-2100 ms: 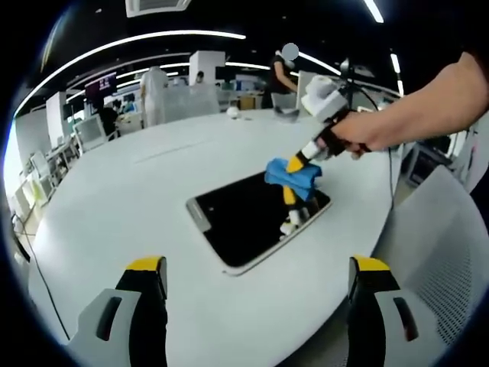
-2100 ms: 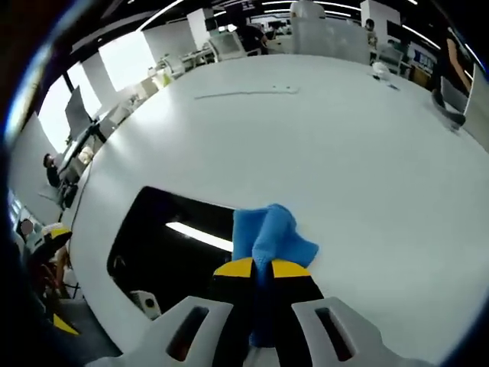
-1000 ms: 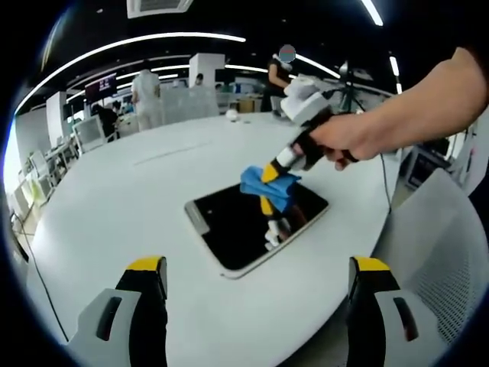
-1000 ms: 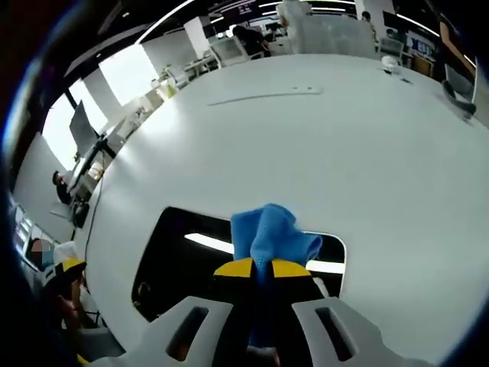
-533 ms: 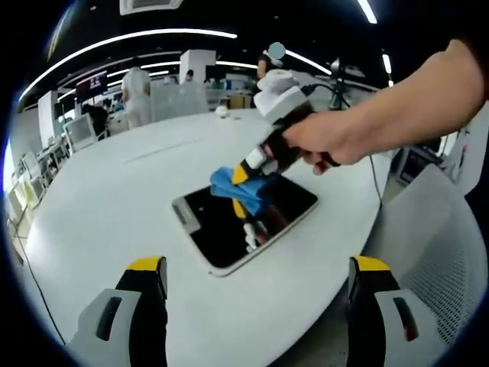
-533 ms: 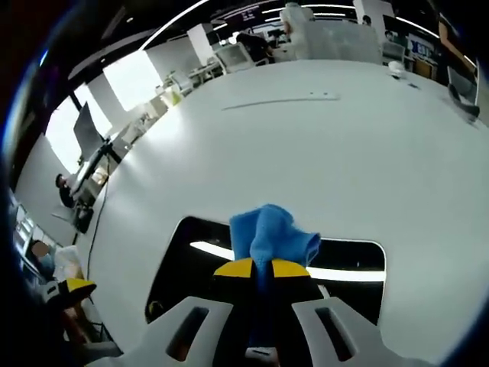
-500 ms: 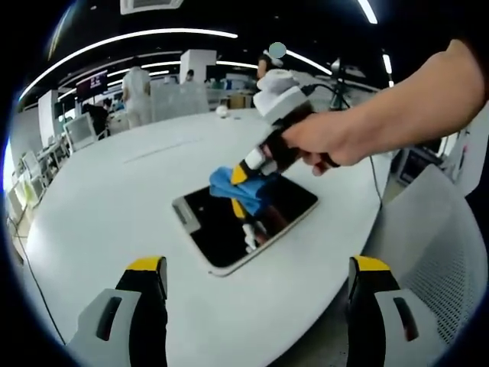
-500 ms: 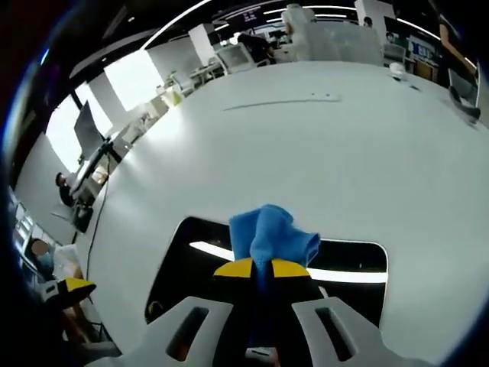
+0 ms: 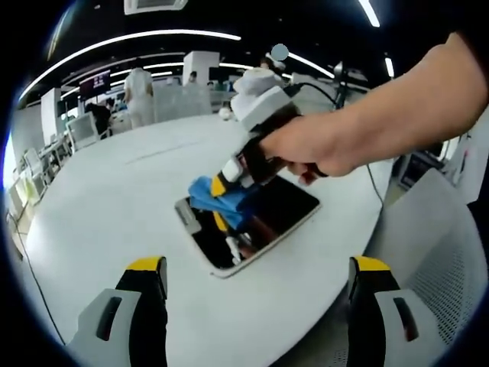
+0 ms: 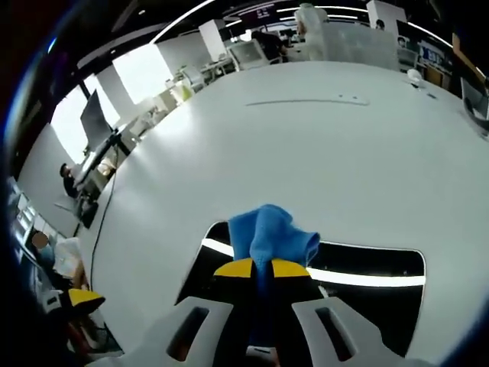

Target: Wipe the mirror surface with the cleaning cloth until all visible marks leave the cleaned area.

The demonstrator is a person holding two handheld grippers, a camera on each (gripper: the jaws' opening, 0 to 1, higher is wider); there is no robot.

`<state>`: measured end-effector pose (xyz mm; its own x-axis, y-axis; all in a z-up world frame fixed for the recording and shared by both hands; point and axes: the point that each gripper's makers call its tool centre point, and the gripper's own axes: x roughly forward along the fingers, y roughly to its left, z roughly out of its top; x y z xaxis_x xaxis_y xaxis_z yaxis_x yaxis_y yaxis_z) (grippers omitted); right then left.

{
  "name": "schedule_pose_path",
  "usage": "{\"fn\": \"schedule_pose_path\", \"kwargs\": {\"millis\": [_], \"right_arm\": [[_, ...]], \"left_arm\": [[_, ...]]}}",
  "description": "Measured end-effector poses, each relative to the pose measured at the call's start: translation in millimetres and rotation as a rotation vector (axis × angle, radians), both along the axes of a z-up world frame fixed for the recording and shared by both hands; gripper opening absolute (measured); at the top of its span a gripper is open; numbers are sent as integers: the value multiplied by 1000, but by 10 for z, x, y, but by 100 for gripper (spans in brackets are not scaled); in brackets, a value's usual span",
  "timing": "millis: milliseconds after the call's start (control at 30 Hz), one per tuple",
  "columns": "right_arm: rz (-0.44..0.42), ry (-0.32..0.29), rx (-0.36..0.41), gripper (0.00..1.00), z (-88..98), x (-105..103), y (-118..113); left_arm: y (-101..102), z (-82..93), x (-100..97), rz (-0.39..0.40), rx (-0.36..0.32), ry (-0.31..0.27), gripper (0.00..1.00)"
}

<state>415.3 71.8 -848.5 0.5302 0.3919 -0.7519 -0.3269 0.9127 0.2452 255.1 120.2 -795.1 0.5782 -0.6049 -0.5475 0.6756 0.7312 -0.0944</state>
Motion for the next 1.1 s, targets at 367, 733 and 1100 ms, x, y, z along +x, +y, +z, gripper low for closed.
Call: {"fn": "schedule_pose_path", "kwargs": {"millis": [367, 733, 1100], "right_arm": [[78, -5, -19, 2, -1, -1, 243], [138, -11, -47, 2, 7, 31, 439], [147, 9, -22, 1, 0, 31, 416]], "left_arm": [[-7, -4, 0, -4, 3, -1, 99], [3, -16, -13, -4, 16, 5, 99], [33, -10, 13, 18, 18, -1, 99]]}}
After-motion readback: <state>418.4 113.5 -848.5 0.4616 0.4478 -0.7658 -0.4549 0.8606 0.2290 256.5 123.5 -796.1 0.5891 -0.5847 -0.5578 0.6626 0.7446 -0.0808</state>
